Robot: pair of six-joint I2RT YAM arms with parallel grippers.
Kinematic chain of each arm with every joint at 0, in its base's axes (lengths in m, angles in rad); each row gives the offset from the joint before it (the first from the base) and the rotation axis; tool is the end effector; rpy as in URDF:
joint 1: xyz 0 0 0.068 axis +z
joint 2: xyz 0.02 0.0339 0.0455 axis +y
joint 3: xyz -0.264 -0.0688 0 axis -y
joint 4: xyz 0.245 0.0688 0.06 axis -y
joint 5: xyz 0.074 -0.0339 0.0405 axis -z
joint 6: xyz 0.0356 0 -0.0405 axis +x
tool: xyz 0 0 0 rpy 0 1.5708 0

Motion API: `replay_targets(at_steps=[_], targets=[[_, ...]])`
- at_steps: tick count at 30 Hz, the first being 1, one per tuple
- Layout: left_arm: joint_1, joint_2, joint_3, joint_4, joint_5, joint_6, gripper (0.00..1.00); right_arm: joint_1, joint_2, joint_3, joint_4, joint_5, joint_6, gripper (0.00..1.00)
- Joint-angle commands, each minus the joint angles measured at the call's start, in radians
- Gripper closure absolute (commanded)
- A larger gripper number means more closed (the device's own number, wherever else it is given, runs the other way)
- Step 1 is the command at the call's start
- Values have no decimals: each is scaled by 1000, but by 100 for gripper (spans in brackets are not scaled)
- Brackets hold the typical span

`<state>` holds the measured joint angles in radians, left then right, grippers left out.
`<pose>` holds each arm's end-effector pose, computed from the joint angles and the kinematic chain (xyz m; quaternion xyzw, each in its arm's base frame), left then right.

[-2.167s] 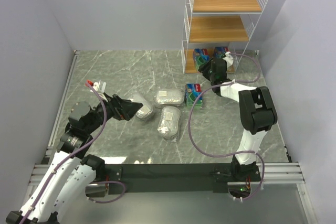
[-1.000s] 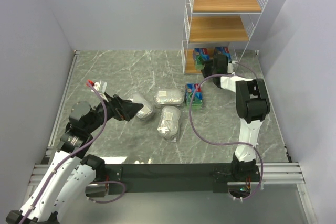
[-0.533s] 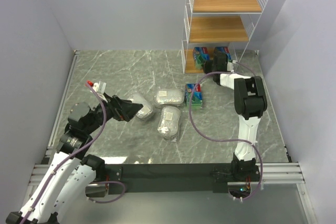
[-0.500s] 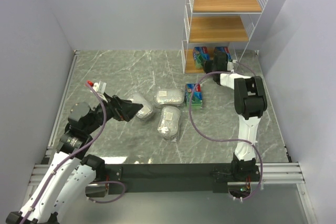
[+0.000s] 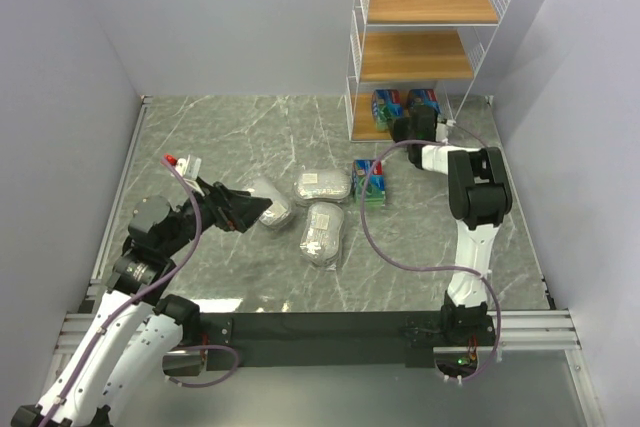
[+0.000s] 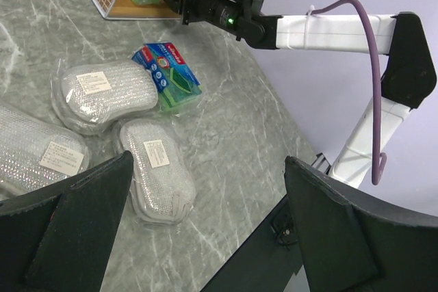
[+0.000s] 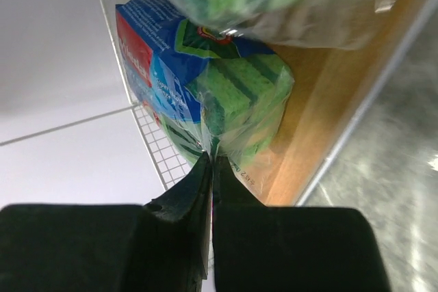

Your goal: Place and organize the cleaning sponges onto the shelf

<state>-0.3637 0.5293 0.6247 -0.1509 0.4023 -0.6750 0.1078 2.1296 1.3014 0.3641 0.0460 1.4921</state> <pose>0.1230 -0.0617 0.3239 0.0253 0.7245 -0.4602 0.5125 0.4653 0.0487 0.1484 0.5521 0.6471 0.3632 0.3801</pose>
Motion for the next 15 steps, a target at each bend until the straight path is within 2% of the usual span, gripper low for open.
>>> replay_targets(at_steps=[1,8,15], targets=[[-3,-12,-6,8,6,-9,1,-29,-77,-50,-2,78,17,100],[-4,-9,-10,13,10,-14,1,-82,-106,-129,39,74,33,100],[-4,-8,-11,13,10,-17,1,-129,-97,-90,26,58,-1,100]])
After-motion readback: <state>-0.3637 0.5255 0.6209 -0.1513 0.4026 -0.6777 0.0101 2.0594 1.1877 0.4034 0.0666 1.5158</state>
